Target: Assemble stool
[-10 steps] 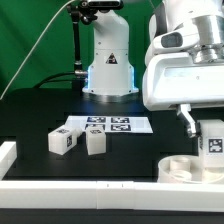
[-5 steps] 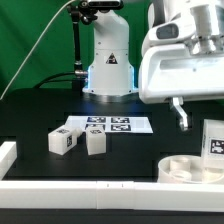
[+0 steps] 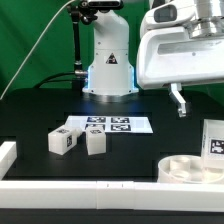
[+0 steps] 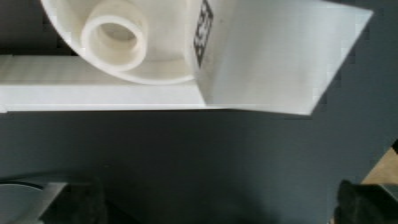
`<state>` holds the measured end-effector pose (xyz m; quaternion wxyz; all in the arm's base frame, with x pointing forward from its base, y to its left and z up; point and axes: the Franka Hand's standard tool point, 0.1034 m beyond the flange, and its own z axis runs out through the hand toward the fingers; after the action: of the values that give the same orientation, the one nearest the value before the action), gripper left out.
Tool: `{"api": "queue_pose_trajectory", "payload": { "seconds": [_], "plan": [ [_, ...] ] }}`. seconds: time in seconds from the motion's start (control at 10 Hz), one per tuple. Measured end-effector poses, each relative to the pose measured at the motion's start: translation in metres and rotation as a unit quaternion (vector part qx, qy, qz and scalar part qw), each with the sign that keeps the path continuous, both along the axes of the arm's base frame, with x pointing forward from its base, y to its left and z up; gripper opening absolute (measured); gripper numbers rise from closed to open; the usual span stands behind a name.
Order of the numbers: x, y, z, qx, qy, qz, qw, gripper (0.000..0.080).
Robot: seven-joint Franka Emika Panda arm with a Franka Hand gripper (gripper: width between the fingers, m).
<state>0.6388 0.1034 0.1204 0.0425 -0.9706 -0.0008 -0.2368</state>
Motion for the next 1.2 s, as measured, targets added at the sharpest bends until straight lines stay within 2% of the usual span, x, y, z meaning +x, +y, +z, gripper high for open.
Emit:
{"api": "queue_pose_trajectory", "payload": {
  "seconds": [0.1,0.3,0.5,0.9,1.0,1.1,1.2],
  "plan": [
    [-0.001,0.000,-0.001,0.000,0.004,0.000,1.000,0.0649],
    [-0.006,-0.003,-0.007,0.015,0.031,-0.030,0.999,0.0649],
    [-0.010,-0.001,-0.011,0.027,0.114,-0.044,0.992,0.0649],
    [-0.017,-0.002,-0.010,0.035,0.251,-0.032,0.967,0.0649],
    [-0.014,-0.002,-0.011,0.035,0.252,-0.038,0.966,0.0649],
    [-0.016,0.002,-0.015,0.020,0.250,-0.091,0.964,0.0649],
    [-0.018,0.007,-0.020,0.009,0.247,-0.094,0.964,0.0649]
  ]
}}
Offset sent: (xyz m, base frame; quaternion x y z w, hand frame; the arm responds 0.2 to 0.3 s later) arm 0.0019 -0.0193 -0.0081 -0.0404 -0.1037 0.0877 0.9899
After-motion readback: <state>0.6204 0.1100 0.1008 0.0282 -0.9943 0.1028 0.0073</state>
